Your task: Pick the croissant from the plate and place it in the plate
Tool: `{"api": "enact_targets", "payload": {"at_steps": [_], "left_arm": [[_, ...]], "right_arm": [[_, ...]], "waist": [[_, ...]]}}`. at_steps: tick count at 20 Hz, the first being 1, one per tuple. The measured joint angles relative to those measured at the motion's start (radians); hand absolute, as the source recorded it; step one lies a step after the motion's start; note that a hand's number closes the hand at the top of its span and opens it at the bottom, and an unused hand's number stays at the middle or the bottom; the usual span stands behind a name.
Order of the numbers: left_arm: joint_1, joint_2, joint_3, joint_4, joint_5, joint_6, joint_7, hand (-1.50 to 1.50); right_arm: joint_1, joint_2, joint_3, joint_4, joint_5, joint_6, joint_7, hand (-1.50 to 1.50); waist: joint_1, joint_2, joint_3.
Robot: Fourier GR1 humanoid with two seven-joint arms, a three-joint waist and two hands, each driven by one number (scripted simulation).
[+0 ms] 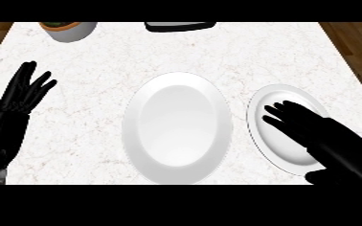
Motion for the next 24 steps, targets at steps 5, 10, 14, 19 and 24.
{"api": "enact_targets", "payload": {"at_steps": [5,10,14,19,24], "left_arm": [[-0.095,-0.011,-0.010,0.054,-0.001,-0.016,0.028,0.00],[-0.201,-0.041,-0.025,0.127,-0.013,-0.045,0.047,0.00],[-0.241,-0.070,-0.024,0.159,-0.035,-0.066,0.057,0.00],[-0.276,-0.111,-0.023,0.192,-0.068,-0.078,0.059,0.00],[-0.305,-0.138,-0.004,0.225,-0.092,-0.103,0.065,0.00]], "right_arm": [[0.048,-0.096,0.033,-0.097,0.105,0.145,0.238,-1.50],[0.063,-0.077,0.068,-0.168,0.174,0.286,0.437,-1.50],[0.086,-0.012,0.082,-0.169,0.257,0.323,0.517,-1.50],[0.067,0.046,0.059,-0.098,0.337,0.367,0.550,-1.50],[0.072,0.084,0.021,-0.016,0.398,0.380,0.536,-1.50]], "waist": [[0.027,0.003,0.000],[0.066,0.008,0.003],[0.085,0.008,0.004],[0.096,0.009,0.005],[0.098,0.009,0.005]]}}
